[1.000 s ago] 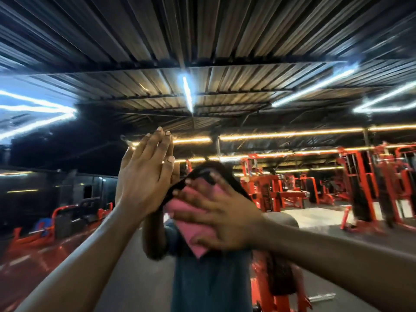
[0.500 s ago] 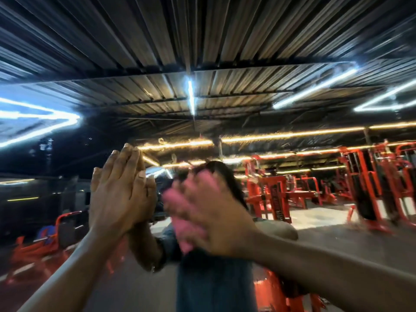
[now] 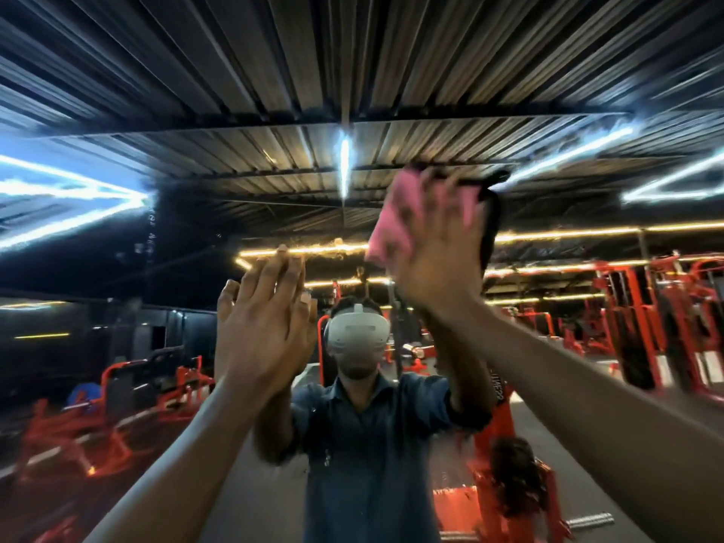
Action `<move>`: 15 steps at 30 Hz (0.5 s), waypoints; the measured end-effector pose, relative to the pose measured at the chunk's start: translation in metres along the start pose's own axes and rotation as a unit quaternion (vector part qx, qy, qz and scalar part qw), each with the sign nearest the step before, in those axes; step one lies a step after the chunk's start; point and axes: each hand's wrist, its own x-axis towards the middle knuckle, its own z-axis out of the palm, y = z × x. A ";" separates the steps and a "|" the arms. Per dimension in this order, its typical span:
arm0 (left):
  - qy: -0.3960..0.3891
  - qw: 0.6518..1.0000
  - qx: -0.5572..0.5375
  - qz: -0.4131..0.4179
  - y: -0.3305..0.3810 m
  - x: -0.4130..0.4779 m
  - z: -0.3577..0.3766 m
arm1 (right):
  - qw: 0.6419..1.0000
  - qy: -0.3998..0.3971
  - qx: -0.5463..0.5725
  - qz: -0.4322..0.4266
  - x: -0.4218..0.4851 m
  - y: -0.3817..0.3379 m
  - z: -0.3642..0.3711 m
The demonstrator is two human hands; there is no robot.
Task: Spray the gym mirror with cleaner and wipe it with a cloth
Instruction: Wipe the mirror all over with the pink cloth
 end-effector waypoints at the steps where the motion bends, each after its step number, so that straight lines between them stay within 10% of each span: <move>1: -0.004 1.000 -0.010 0.008 -0.001 0.000 -0.002 | 0.996 -0.022 0.016 -0.082 -0.028 -0.019 -0.001; 4: -0.016 0.998 -0.061 0.017 -0.012 -0.002 -0.015 | 0.930 -0.130 0.043 -0.342 -0.108 -0.050 0.000; 7: 0.019 0.998 -0.063 -0.020 -0.032 -0.003 -0.029 | 0.900 -0.143 0.002 -0.411 -0.101 -0.043 0.009; 15: 0.060 0.994 0.055 -0.070 -0.118 -0.007 -0.002 | 0.998 -0.019 0.003 0.065 0.015 -0.059 0.014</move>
